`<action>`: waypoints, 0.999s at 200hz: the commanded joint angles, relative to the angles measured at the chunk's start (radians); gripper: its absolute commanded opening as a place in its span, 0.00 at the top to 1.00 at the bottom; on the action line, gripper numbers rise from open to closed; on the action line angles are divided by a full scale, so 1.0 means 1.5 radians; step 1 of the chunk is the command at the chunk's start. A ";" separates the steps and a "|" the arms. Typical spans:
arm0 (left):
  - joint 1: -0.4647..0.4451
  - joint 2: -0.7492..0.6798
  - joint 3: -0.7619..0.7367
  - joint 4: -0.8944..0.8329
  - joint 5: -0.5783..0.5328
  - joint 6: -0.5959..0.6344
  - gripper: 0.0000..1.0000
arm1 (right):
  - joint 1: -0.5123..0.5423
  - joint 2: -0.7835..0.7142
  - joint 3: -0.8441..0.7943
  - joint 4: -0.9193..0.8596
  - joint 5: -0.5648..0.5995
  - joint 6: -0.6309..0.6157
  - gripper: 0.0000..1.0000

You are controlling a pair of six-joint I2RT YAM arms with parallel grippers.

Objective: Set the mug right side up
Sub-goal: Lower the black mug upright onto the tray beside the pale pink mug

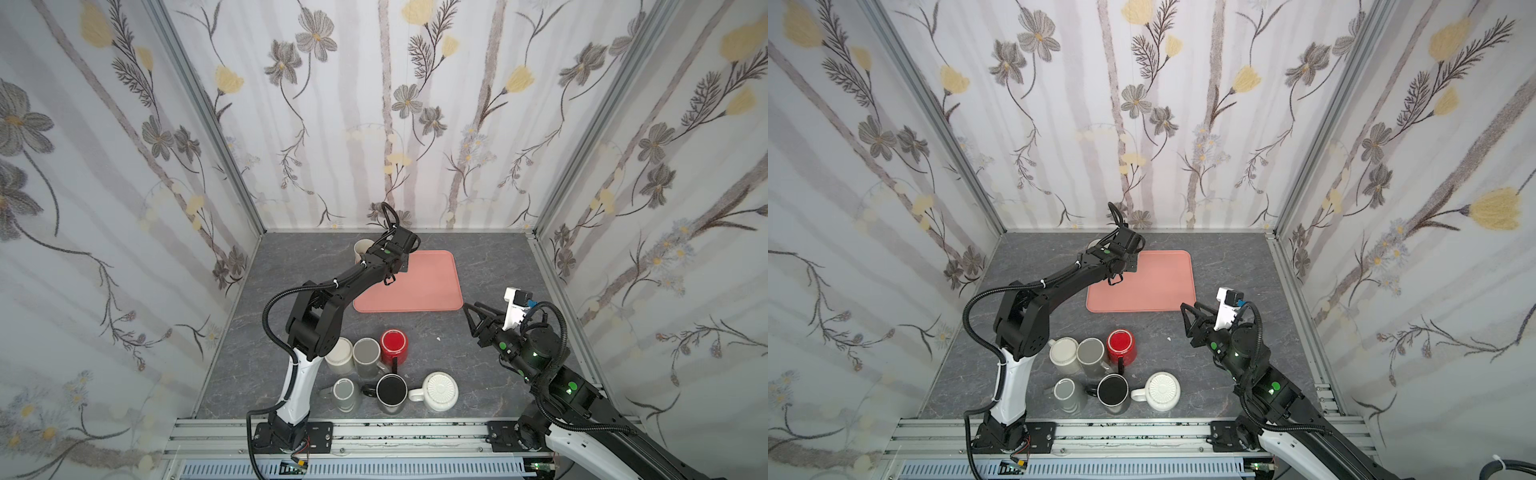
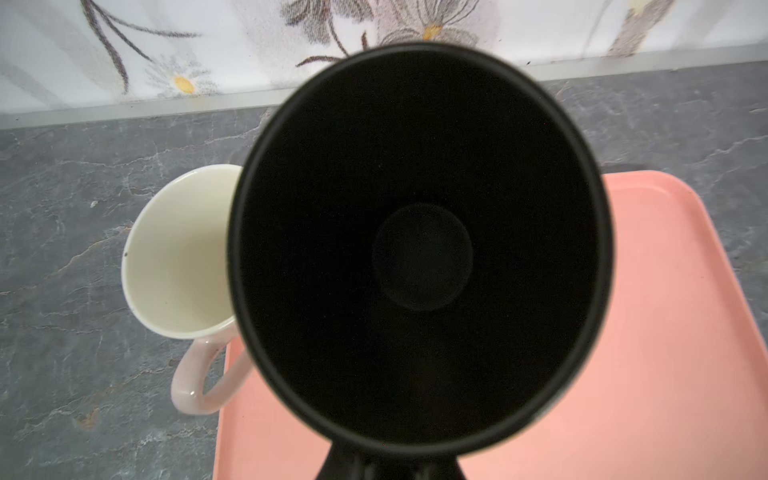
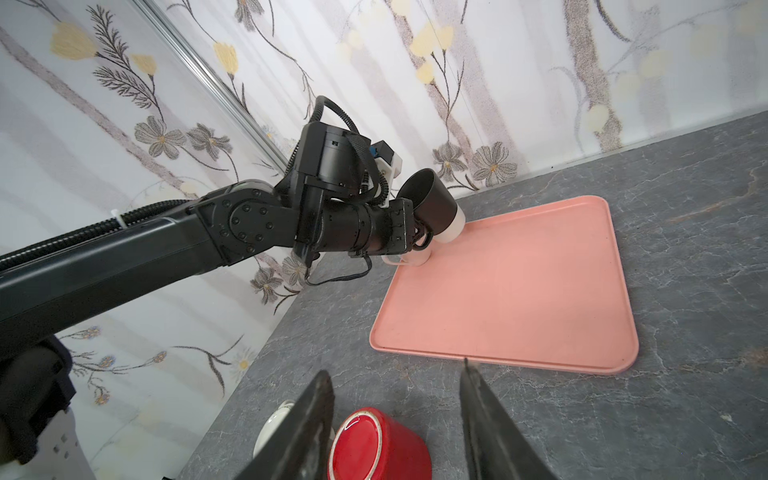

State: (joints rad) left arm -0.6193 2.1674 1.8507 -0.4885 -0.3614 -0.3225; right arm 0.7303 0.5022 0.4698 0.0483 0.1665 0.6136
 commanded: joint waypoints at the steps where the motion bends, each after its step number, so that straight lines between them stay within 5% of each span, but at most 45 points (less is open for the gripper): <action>1: 0.006 0.031 0.044 -0.007 -0.004 -0.021 1.00 | -0.010 -0.018 0.000 -0.019 0.009 0.003 0.49; 128: 0.009 0.133 0.151 -0.076 -0.023 -0.039 1.00 | -0.033 -0.055 0.006 -0.061 0.009 -0.006 0.46; 167: 0.008 0.130 0.145 -0.074 -0.024 -0.042 0.66 | -0.035 -0.056 0.007 -0.061 0.007 -0.003 0.36; 200: 0.007 0.109 0.136 -0.065 -0.023 -0.045 0.55 | -0.035 -0.059 0.008 -0.064 0.003 0.001 0.27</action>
State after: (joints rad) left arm -0.6079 2.3646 2.0609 -0.6094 -0.3660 -0.3706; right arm 0.6792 0.4198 0.4713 -0.0525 0.1661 0.6090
